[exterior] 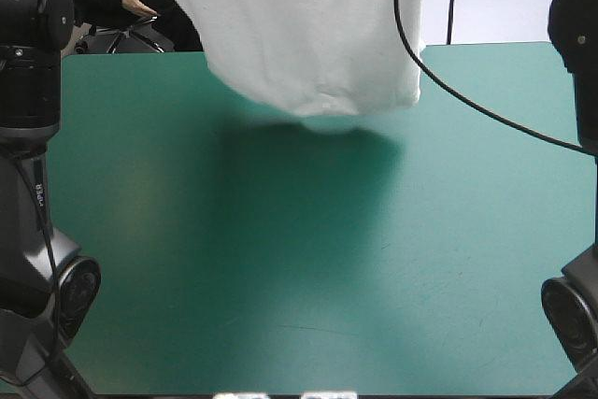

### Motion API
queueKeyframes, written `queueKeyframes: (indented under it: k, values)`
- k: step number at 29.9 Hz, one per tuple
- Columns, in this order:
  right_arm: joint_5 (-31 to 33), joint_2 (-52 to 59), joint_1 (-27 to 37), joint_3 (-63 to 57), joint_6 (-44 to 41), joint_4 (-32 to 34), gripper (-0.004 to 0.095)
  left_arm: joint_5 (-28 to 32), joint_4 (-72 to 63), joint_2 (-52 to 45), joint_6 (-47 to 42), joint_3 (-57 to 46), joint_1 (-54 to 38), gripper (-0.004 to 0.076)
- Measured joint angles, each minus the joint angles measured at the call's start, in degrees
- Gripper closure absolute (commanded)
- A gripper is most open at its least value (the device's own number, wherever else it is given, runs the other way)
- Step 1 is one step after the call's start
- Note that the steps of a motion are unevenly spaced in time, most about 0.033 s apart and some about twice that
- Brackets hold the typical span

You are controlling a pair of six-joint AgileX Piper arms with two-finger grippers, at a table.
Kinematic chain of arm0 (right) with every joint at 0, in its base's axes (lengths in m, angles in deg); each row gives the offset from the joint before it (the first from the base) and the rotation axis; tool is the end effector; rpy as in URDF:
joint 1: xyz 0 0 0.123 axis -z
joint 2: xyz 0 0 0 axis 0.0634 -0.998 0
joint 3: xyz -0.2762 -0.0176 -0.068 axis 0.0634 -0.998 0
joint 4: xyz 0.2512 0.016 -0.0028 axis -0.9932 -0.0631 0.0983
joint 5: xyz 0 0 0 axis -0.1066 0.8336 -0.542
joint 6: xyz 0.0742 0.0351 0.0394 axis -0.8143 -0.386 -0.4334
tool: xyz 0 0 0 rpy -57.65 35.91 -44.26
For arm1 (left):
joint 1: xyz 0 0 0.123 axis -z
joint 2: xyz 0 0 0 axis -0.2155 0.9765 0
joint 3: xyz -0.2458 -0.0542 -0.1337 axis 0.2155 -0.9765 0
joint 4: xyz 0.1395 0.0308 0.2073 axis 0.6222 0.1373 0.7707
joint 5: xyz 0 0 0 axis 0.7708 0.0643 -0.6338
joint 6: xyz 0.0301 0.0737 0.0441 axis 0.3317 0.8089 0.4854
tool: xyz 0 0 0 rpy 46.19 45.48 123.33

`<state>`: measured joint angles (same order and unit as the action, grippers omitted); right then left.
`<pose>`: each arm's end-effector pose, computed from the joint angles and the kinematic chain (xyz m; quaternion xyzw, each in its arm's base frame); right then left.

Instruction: Fold the cloth

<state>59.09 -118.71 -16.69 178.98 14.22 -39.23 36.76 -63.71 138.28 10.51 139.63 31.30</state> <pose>0.2581 0.0994 0.6656 -0.1829 0.4375 0.0054 0.8804 0.2890 -0.0930 0.6626 0.1065 0.3861 0.0167 0.9161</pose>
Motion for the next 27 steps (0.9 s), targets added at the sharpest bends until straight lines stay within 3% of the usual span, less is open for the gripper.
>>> queueKeyframes:
  k: [4, 9, 14, 22, 27]
  values:
    - [5.62, -0.23, 0.00, 0.10, 0.17, 0.90, 0.0925, -8.62, 0.35, 0.19, 0.11, 0.36, 0.00, 0.0741]
    - [17.21, -2.34, 0.99, -3.28, -2.88, 3.39, 0.0925, -30.09, -0.77, 5.29, -1.21, 0.46, -0.02, 0.0741]
    - [24.60, -4.91, 5.09, -14.11, -6.69, 1.19, 0.0925, -45.79, -0.37, 13.18, -7.96, -1.33, -0.02, 0.0741]
    - [27.03, -5.46, 9.43, -33.50, -4.32, -10.63, 0.0925, -50.99, -0.55, 15.82, -9.57, -12.57, -0.02, 0.0738]
    - [26.72, -4.14, 9.42, -45.30, -2.98, -12.52, 0.0925, -50.78, -2.85, 14.30, -8.22, -24.08, -0.02, 0.0733]
